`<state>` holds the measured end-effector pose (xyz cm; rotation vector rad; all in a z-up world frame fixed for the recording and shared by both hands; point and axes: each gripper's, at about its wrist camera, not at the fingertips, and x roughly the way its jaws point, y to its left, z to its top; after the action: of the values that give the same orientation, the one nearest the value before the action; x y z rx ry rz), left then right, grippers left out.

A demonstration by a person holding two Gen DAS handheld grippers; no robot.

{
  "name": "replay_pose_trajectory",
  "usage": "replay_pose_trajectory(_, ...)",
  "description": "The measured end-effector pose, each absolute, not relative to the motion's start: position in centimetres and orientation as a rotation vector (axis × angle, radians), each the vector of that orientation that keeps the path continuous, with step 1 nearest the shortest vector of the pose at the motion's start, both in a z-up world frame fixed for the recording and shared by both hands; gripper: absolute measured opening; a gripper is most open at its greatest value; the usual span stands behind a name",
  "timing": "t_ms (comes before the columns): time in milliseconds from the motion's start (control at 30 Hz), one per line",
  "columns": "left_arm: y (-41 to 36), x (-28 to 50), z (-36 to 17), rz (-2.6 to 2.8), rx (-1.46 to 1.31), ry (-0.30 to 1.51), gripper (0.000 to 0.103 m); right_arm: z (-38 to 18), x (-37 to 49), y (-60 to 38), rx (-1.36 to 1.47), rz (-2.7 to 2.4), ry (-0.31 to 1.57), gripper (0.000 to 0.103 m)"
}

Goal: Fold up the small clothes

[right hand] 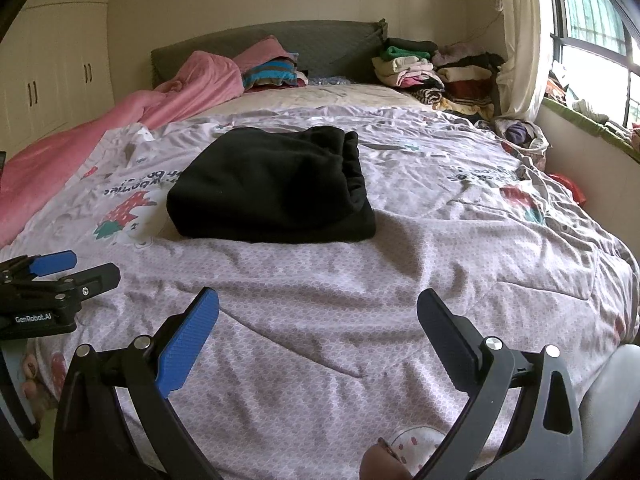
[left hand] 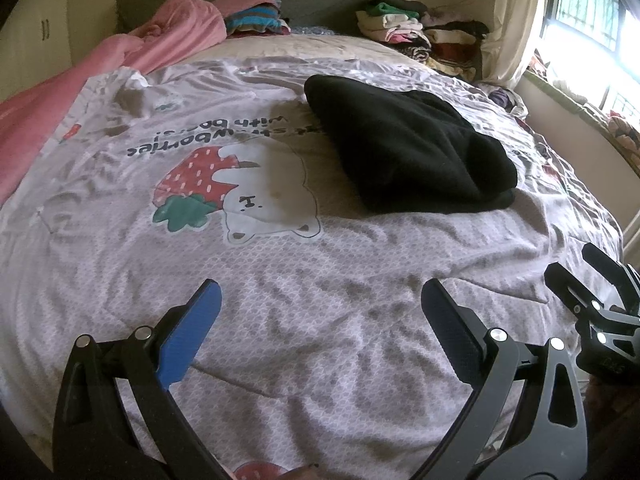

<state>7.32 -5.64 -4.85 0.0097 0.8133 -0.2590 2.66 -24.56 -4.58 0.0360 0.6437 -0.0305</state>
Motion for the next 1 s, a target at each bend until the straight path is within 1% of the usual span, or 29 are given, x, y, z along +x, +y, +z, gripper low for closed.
replay_pose_trajectory(1000, -5.05, 7.42, -5.55, -0.221, 0.013, 0.854, 0.094, -4.52, 2.34, -24.86, 0.049, -0.058, 0.645, 0.099)
